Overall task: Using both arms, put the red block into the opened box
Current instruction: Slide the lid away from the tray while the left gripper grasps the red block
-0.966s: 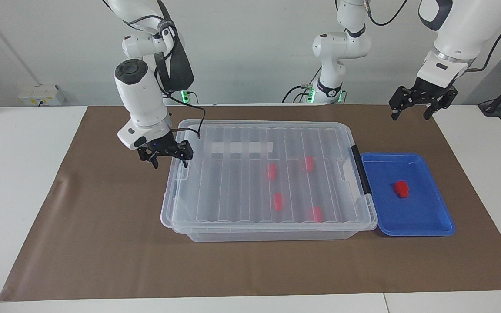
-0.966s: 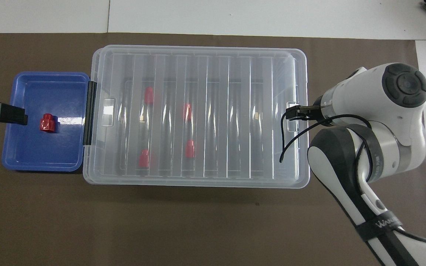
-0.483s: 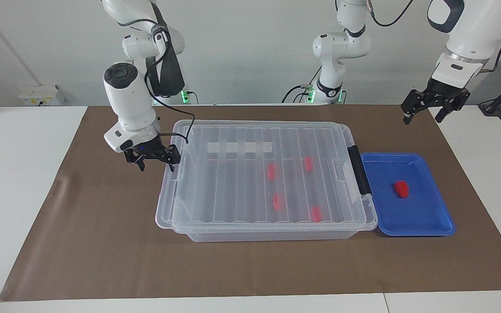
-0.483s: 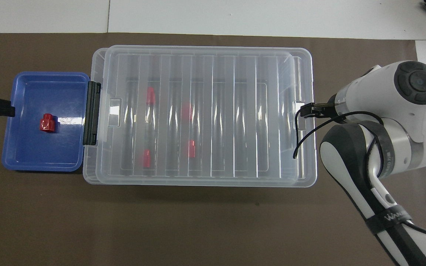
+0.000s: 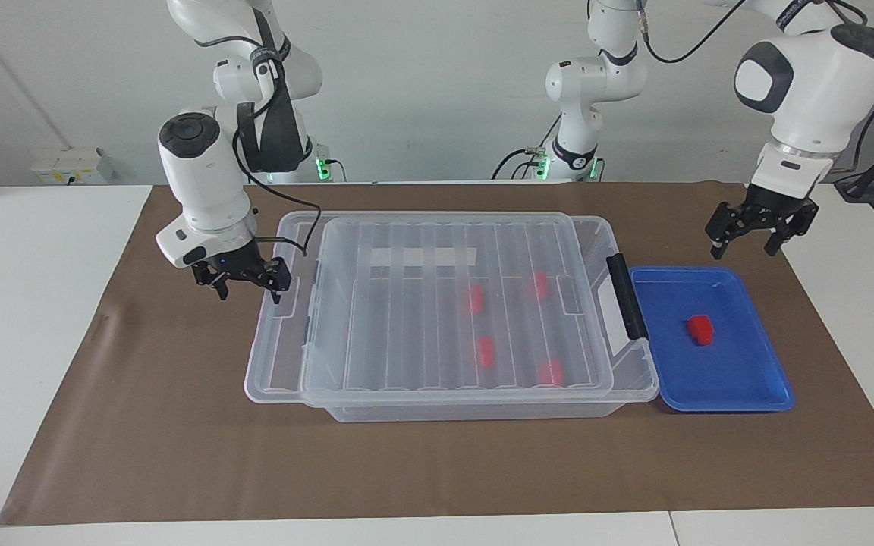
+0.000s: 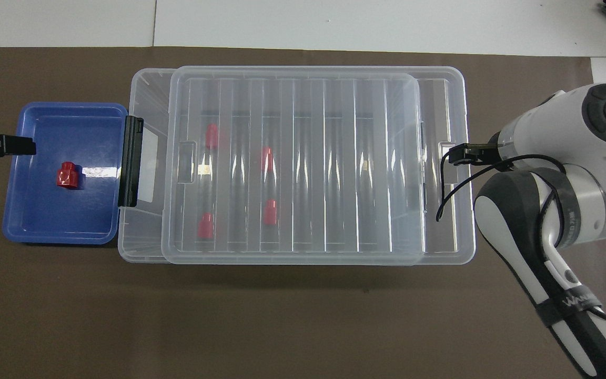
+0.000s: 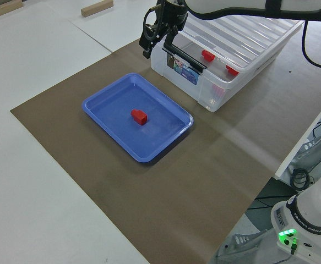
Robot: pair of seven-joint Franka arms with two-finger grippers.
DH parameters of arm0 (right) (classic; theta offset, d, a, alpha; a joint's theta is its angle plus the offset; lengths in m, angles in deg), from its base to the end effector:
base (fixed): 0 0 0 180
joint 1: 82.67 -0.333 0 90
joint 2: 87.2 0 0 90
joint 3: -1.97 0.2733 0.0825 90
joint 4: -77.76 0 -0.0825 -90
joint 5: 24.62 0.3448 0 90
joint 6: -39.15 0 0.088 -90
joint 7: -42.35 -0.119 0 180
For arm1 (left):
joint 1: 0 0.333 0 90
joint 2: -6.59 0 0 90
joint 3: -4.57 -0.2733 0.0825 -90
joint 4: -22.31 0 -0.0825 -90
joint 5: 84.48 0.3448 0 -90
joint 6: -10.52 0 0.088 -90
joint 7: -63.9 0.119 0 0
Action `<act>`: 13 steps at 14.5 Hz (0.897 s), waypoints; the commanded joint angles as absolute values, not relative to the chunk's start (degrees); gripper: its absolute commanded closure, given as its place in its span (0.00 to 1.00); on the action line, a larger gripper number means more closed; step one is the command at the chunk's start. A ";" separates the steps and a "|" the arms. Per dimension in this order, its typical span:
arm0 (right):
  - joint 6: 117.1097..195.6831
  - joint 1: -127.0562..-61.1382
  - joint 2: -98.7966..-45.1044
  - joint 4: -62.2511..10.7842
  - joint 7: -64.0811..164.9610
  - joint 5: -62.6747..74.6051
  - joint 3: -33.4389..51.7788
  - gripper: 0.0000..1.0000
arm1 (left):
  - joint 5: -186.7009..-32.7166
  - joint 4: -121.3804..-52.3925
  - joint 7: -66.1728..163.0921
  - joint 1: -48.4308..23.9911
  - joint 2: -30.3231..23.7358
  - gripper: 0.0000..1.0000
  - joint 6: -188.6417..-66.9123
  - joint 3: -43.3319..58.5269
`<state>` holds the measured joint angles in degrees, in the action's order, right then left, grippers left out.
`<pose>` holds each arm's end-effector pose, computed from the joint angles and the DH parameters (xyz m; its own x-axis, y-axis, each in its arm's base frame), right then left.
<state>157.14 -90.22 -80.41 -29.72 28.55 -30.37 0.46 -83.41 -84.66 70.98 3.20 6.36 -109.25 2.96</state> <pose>0.5557 0.0527 0.4154 0.9927 -0.0873 0.0833 -0.0937 -0.9926 0.0768 0.5471 0.0471 0.4858 0.9756 -0.0508 0.2137 -0.0422 -0.9981 -0.0446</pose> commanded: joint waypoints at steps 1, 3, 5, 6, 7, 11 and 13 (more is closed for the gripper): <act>155.70 -88.30 -80.61 -29.65 28.99 -31.83 0.74 0.00 | -83.96 -87.28 72.78 4.65 2.56 0.00 -117.24 3.25; 155.26 -87.51 -80.87 -29.56 29.17 -31.83 0.65 0.00 | -83.96 -91.04 74.53 5.70 0.71 0.00 -123.13 3.25; 154.82 -86.63 -80.96 -29.47 29.17 -31.83 0.65 0.00 | -83.96 -95.35 76.20 6.76 -0.69 0.00 -129.11 3.25; 154.29 -86.19 -81.05 -29.47 29.17 -31.83 0.56 0.00 | -83.96 -97.03 76.12 6.76 -2.10 0.00 -131.84 3.25; 153.76 -85.75 -81.14 -29.47 29.17 -31.92 0.56 0.00 | -84.04 -98.35 75.95 6.85 -3.50 0.00 -134.56 3.25; 152.79 -84.35 -81.40 -29.38 29.96 -32.18 0.48 0.00 | -83.96 -101.35 76.47 7.90 -5.71 0.00 -140.39 3.25; 152.09 -83.29 -81.75 -29.38 30.75 -32.18 0.48 0.00 | -83.96 -101.35 78.22 8.26 -7.90 0.00 -141.79 3.25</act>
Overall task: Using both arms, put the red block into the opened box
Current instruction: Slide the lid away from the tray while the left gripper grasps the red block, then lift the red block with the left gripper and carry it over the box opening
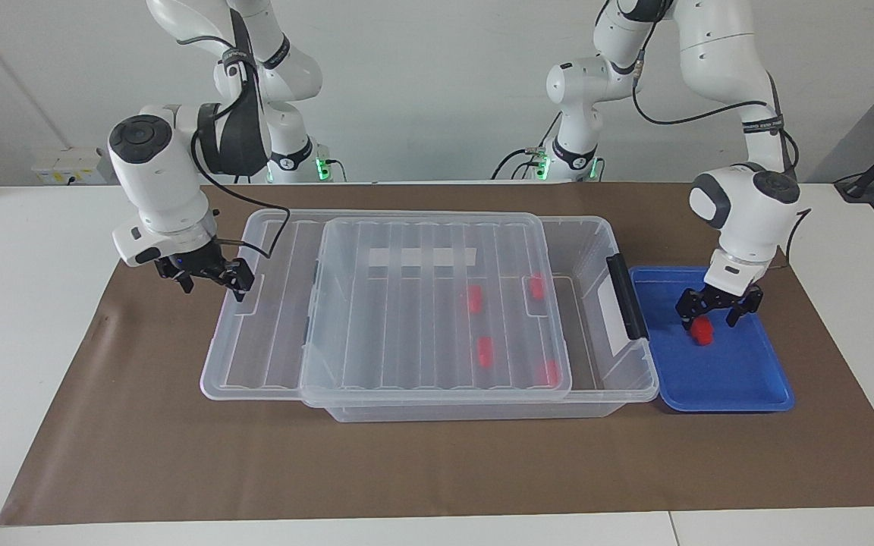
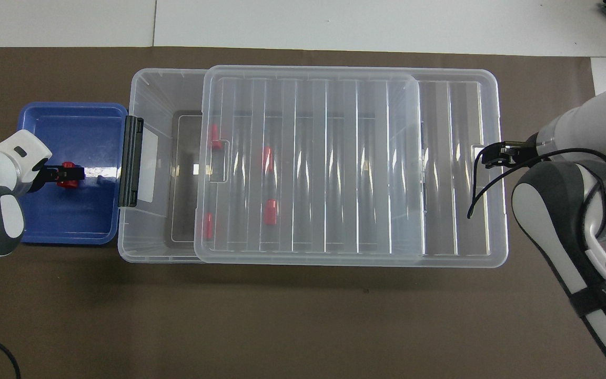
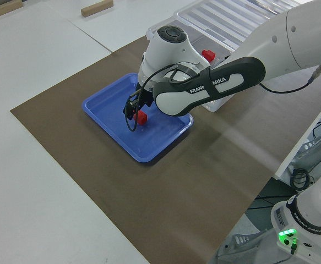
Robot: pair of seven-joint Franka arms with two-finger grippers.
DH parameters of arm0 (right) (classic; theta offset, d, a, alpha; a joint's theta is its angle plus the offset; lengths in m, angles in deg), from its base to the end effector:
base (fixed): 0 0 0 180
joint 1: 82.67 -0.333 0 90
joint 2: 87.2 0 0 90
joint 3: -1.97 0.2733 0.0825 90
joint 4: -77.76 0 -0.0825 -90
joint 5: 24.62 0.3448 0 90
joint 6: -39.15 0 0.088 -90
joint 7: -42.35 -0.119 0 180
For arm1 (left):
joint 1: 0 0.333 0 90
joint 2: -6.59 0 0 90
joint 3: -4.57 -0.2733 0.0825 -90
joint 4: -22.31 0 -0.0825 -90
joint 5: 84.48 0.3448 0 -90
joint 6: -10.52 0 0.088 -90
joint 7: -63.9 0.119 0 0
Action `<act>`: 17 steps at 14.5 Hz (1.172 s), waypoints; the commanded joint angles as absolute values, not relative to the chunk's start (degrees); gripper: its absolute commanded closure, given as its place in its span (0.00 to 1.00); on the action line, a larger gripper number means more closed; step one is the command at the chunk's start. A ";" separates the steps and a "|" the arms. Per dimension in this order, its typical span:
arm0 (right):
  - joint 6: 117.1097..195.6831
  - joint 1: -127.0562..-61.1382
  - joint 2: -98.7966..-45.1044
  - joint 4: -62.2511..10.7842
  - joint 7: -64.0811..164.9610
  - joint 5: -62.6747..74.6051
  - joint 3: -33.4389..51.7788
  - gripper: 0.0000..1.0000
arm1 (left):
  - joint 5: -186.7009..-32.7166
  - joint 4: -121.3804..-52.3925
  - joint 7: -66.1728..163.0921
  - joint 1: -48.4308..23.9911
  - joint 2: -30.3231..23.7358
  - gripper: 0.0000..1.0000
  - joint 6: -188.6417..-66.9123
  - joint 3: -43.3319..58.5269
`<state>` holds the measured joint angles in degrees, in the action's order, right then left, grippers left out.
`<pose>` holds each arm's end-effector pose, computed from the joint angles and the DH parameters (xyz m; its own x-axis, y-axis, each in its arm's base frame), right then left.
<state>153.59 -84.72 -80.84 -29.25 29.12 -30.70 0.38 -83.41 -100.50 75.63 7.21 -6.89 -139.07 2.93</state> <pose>0.5519 -0.0028 0.4175 0.9835 -0.1767 0.0390 -0.1797 -0.9792 0.0939 0.5483 0.0849 0.2918 0.9725 -0.0725 0.2211 -0.0593 -0.9961 -0.0659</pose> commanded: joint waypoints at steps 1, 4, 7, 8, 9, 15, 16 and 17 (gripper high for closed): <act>151.92 -82.85 -81.84 -29.38 31.54 -32.18 0.48 0.00 | -84.04 -101.52 78.75 8.78 -8.43 0.00 -143.01 3.25; 151.30 -81.97 -81.93 -29.38 32.25 -32.18 0.48 0.00 | -83.96 -101.61 78.76 8.79 -8.53 0.27 -143.20 3.25; 151.12 -81.27 -82.28 -29.38 32.25 -32.53 0.48 0.00 | -83.96 -101.53 78.58 8.52 -8.53 1.00 -142.68 3.25; 151.12 -81.09 -82.28 -29.38 32.33 -32.53 0.48 0.00 | -84.04 -101.53 78.41 8.44 -8.53 1.00 -142.67 3.25; 150.77 -81.00 -82.28 -29.38 32.33 -32.62 0.48 0.00 | -83.96 -101.53 78.14 8.43 -8.53 1.00 -142.59 3.25; 150.68 -81.00 -82.63 -29.30 32.69 -32.54 0.48 0.00 | -84.13 -95.93 72.89 7.73 -7.65 1.00 -133.41 3.95; 150.68 -81.00 -82.63 -28.95 32.69 -32.53 0.65 0.00 | -84.22 -92.33 71.56 6.34 -6.95 1.00 -128.23 4.22; 150.60 -81.00 -82.63 -28.34 32.69 -32.19 0.74 0.00 | -84.22 -88.21 69.72 4.85 -6.51 1.00 -122.69 4.22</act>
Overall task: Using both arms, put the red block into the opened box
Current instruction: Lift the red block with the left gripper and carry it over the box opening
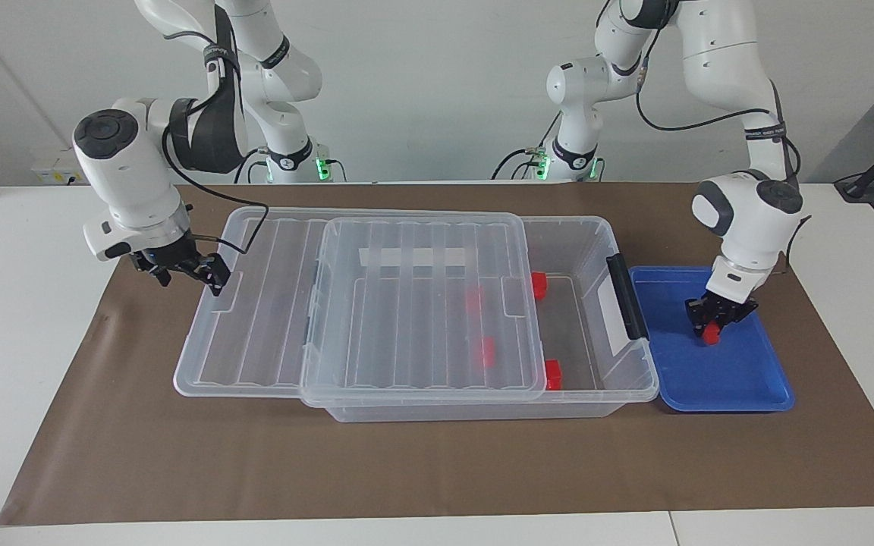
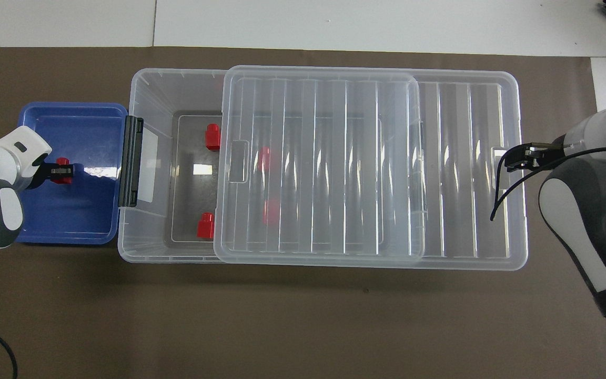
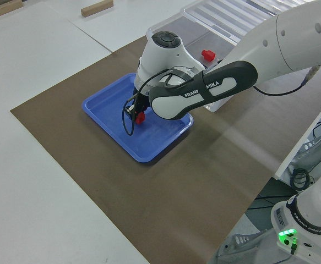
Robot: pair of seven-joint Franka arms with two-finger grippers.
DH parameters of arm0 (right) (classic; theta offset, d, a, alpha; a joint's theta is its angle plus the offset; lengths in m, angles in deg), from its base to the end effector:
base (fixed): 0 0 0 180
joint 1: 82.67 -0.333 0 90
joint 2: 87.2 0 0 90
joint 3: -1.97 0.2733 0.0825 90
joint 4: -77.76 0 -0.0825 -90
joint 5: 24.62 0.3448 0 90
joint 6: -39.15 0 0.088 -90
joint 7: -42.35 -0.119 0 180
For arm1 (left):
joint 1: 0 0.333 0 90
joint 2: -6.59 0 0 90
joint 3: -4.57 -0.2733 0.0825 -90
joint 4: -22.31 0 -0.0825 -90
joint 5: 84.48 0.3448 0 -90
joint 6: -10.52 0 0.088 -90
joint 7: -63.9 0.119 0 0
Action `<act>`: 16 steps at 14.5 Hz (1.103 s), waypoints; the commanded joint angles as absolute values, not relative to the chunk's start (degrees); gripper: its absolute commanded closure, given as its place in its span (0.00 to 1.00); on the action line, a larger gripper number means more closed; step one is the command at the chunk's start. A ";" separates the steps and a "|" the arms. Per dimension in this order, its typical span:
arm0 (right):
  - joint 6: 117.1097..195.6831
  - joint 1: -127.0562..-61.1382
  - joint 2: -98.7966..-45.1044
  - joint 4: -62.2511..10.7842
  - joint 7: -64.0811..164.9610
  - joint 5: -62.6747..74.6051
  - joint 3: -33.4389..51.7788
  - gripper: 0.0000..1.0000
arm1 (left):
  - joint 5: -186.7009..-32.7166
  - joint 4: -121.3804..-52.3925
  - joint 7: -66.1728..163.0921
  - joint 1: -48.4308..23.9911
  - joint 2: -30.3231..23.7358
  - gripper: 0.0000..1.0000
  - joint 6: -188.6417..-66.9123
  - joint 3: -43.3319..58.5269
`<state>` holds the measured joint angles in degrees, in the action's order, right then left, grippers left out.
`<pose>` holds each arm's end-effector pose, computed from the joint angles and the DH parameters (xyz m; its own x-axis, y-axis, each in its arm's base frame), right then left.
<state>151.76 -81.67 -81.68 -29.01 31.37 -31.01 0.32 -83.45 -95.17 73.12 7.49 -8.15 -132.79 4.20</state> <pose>0.5466 -0.0334 0.4246 0.9810 -0.1926 0.0234 -0.1940 -0.9756 0.1032 0.5640 0.0778 0.3059 0.9814 -0.0411 0.1874 -0.0331 -0.9984 -0.0456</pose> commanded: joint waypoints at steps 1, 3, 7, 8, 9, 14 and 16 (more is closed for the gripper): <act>149.90 -81.35 -82.63 -27.55 32.51 -31.75 0.83 0.00 | -84.22 -83.90 67.18 3.79 -6.42 1.00 -116.98 4.39; 148.32 -81.70 -83.33 -25.27 32.51 -30.96 1.00 0.00 | -86.31 -75.55 63.13 1.59 -6.42 1.00 -107.91 4.39; 142.70 -81.71 -85.79 -21.39 32.60 -29.11 1.09 0.00 | -90.81 -64.72 52.78 -0.70 -6.42 1.00 -95.41 5.97; 141.03 -81.71 -86.58 -20.60 32.68 -28.85 1.09 0.00 | -90.46 -63.74 49.09 -1.66 -6.42 1.00 -94.26 6.85; 138.93 -81.71 -87.20 -19.29 32.60 -27.54 1.00 0.00 | -90.11 -63.73 45.31 -3.50 -6.33 1.00 -94.16 7.29; 131.88 -81.36 -88.52 -15.32 32.69 -26.38 0.91 0.00 | -85.98 -64.43 33.68 -13.18 -6.15 1.00 -98.20 7.38; 132.57 -81.27 -88.61 -15.58 32.69 -25.86 0.91 0.00 | -85.11 -65.48 34.02 -14.15 -6.15 1.00 -99.07 7.38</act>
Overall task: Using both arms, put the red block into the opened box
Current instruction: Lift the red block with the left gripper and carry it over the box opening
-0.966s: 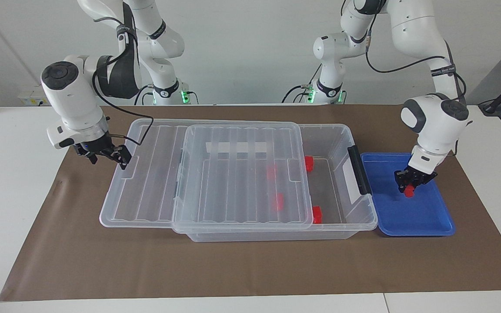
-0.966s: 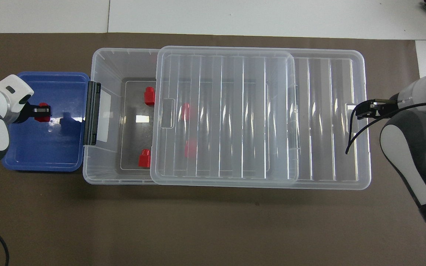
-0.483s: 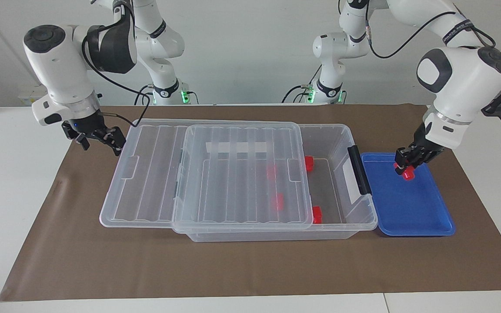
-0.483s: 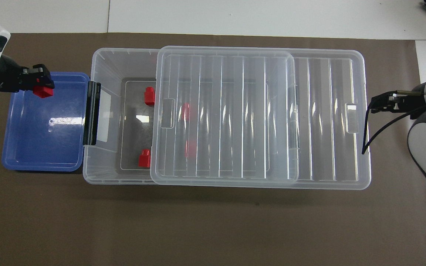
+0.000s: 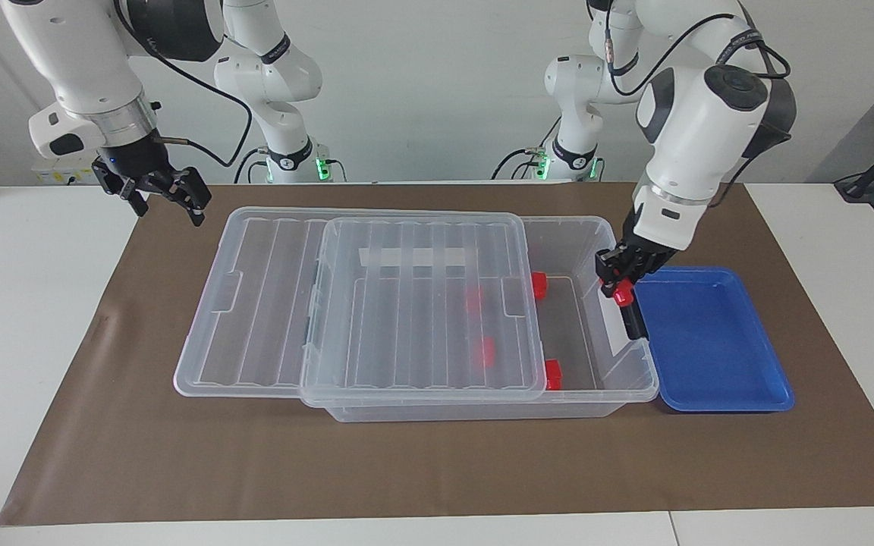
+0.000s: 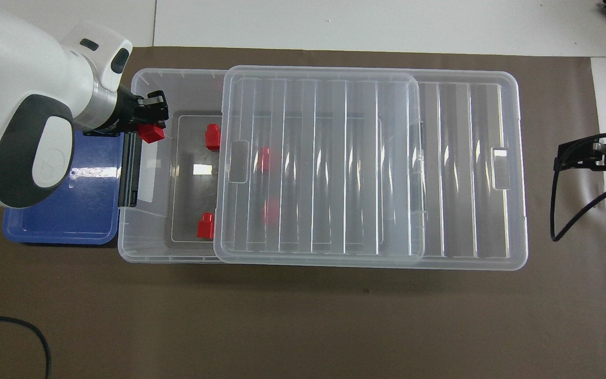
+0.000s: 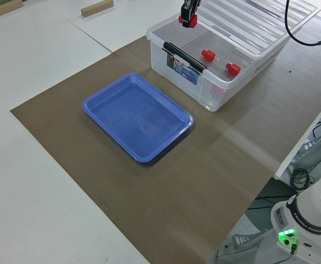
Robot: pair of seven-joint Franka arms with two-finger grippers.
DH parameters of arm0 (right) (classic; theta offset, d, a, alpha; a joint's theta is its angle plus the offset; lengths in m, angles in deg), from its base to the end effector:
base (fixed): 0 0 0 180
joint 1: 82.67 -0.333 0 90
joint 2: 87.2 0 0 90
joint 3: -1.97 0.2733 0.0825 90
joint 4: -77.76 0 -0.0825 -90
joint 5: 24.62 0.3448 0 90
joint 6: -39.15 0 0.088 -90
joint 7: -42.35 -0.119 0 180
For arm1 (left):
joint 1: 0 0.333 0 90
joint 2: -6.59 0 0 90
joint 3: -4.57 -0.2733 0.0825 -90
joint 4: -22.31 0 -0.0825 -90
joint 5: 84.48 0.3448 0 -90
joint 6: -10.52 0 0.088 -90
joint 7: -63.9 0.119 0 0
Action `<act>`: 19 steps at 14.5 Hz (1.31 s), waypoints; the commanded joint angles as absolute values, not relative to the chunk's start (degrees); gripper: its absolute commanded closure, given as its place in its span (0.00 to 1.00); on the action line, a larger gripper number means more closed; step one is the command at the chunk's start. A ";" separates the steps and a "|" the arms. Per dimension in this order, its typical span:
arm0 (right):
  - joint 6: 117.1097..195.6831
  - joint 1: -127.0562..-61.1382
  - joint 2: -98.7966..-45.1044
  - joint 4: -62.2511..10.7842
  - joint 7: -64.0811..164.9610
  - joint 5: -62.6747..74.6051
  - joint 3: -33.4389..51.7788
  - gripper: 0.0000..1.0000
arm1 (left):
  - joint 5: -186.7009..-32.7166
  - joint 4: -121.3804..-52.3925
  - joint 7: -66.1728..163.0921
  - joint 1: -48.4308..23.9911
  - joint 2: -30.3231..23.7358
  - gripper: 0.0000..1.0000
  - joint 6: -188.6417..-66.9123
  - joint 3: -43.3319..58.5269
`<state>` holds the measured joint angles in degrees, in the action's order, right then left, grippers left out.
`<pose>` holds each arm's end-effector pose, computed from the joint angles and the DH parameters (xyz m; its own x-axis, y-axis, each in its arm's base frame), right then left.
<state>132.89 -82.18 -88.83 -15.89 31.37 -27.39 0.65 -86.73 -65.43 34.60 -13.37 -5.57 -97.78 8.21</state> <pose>0.5133 -0.0218 0.5627 0.9752 -0.2181 0.0385 -0.2196 -0.9747 0.0411 0.5703 -0.1747 0.5003 0.9680 0.2292 0.1019 0.2172 -0.9691 0.1169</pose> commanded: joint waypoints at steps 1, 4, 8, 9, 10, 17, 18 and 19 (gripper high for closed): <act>132.49 -81.27 -88.61 -15.67 32.69 -25.85 0.91 0.00 | -82.84 -66.53 34.11 -15.02 -6.24 1.00 -100.47 7.47; 132.40 -81.09 -88.61 -15.67 32.77 -25.77 0.91 0.00 | -80.97 -71.81 34.11 -16.17 -6.24 1.00 -106.54 7.47; 132.40 -81.09 -88.79 -15.76 32.77 -25.77 0.91 0.00 | -79.91 -77.53 34.46 -17.41 -6.68 1.00 -113.13 7.47; 132.49 -81.09 -88.79 -15.76 32.77 -25.77 0.91 0.00 | -79.91 -77.53 34.98 -17.41 -7.20 1.00 -113.67 7.47; 132.49 -81.09 -88.79 -15.85 32.77 -25.77 0.91 0.00 | -79.91 -77.62 35.16 -17.32 -7.90 1.00 -114.45 7.47; 132.49 -81.09 -88.79 -15.94 32.77 -25.77 0.91 0.00 | -79.83 -85.97 37.45 -16.53 -9.75 1.00 -125.79 7.47; 132.49 -81.09 -88.79 -15.94 32.77 -25.77 0.83 0.00 | -79.22 -85.97 37.36 -16.87 -10.63 1.00 -126.06 7.47; 132.49 -81.00 -88.79 -16.02 32.77 -25.77 0.83 0.00 | -77.47 -86.06 37.19 -17.05 -11.51 1.00 -126.50 7.47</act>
